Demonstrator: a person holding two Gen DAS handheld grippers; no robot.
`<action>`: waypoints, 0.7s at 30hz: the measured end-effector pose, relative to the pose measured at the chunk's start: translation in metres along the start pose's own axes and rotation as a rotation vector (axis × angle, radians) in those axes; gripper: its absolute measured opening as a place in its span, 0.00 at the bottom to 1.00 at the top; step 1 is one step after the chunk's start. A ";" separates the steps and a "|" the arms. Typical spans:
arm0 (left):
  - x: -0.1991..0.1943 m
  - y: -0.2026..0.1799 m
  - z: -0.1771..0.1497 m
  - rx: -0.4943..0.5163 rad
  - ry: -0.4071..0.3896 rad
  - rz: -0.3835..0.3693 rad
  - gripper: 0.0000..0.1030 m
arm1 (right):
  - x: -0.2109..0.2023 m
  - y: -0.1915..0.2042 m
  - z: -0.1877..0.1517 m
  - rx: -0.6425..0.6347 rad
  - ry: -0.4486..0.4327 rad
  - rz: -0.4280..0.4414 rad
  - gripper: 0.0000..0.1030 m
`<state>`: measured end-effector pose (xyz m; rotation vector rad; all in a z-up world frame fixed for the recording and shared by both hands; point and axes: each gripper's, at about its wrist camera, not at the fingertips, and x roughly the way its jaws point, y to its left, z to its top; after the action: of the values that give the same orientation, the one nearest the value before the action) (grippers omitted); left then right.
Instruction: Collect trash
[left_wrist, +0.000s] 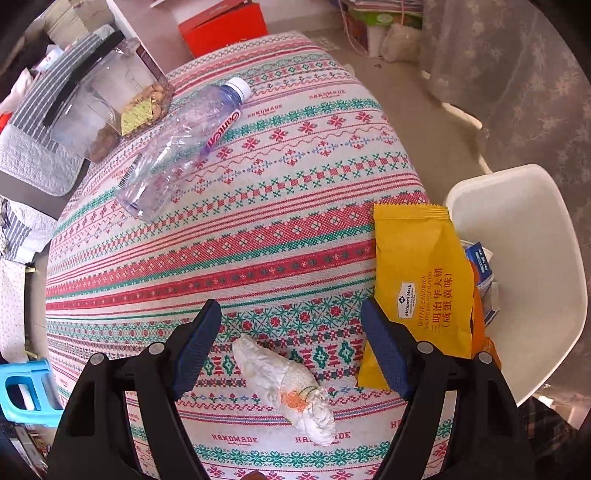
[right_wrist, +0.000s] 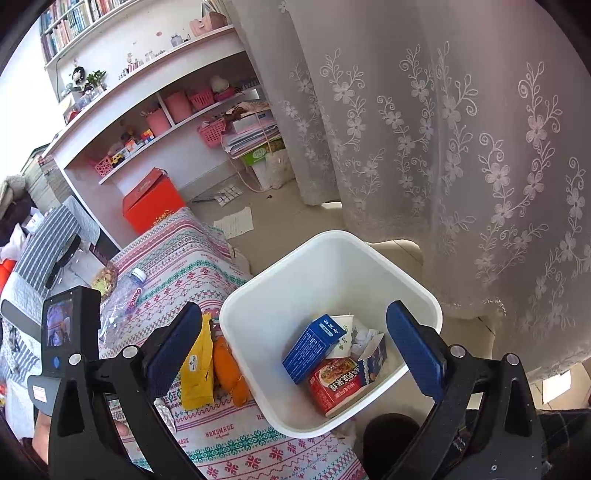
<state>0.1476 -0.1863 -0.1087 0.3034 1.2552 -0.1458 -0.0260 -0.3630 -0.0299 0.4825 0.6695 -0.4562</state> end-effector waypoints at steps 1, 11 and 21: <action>-0.001 0.002 0.001 -0.020 0.009 -0.061 0.74 | 0.000 -0.001 0.000 0.005 -0.002 0.001 0.93; -0.007 -0.013 0.006 -0.091 0.067 -0.463 0.77 | -0.002 -0.006 0.000 0.037 -0.012 0.012 0.93; 0.023 -0.030 0.003 -0.070 0.143 -0.429 0.55 | 0.003 -0.005 -0.003 0.053 0.014 0.021 0.93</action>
<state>0.1492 -0.2150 -0.1338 -0.0203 1.4520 -0.4527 -0.0276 -0.3663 -0.0353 0.5423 0.6661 -0.4517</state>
